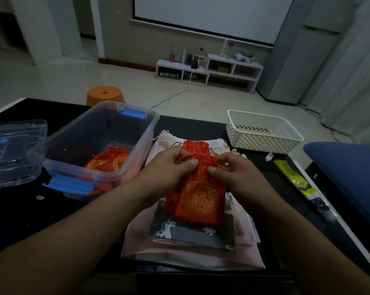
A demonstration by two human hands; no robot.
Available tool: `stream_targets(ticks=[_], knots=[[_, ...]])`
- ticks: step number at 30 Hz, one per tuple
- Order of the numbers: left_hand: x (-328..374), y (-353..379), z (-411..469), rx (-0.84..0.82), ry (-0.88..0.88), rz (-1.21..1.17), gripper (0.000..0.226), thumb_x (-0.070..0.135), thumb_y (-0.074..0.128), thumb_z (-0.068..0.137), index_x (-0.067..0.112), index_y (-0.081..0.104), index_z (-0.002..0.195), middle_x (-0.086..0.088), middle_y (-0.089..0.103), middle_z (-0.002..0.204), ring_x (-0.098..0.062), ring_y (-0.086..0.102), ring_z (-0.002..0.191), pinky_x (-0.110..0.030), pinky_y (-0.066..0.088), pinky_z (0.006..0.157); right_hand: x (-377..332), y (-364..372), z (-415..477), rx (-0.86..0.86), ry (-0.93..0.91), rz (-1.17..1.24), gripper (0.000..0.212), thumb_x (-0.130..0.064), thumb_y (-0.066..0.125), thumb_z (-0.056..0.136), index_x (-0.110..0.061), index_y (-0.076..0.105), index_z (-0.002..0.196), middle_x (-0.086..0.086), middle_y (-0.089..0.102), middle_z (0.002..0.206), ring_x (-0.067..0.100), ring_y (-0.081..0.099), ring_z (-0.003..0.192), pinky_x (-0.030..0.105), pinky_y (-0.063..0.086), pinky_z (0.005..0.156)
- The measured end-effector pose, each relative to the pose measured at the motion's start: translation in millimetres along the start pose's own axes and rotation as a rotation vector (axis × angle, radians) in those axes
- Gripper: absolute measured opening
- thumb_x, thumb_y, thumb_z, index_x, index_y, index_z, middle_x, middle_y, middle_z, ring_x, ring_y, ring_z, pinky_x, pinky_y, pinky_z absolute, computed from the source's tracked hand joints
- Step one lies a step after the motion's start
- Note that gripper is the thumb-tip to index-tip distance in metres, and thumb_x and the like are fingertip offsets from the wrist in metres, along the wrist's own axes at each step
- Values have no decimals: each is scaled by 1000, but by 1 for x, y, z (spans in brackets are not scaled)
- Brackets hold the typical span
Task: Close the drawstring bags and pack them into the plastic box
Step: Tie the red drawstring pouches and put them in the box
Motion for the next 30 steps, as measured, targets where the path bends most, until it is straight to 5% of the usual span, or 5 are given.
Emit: stream_targets(ticks=[12,16,21,25,30], knots=[[-4,0,-1,21,15,-40,28,39,52,107,24,66,88,1,75,82,-14,72,76,-36,58,73,3,-4,1,-31,16,-8,17,-21,68,100,-15,72,115,6,80,104,24,78,97,48,62,89],[-3,1,-1,-1,12,-17,28,39,51,108,18,68,97,-6,76,85,-20,73,80,-44,62,78,1,-2,-2,-74,20,-3,24,-28,70,96,-19,71,118,7,79,109,25,77,101,55,60,96],[1,6,-4,-35,92,144,17,24,59,105,9,65,103,6,66,71,-2,60,62,-21,49,59,-3,2,-3,-126,92,86,44,-45,55,101,-10,73,119,15,78,110,34,75,106,55,55,103],[3,8,-6,-14,199,327,13,26,63,103,14,66,103,0,69,80,-4,61,66,-22,50,60,-1,3,-1,-177,148,30,43,-45,60,101,-7,77,112,17,79,107,36,76,104,52,56,100],[3,10,-8,-40,273,416,6,22,66,100,16,66,100,-2,69,77,-6,63,65,-21,51,60,0,3,-1,-163,185,-71,12,-25,72,95,-15,75,89,8,76,88,23,72,82,35,55,75]])
Point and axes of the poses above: each hand's wrist, its own z-axis towards the middle knuckle, its own y-axis out of the palm, x = y × z, the point moved 3 cm from there along z, towards the middle knuckle
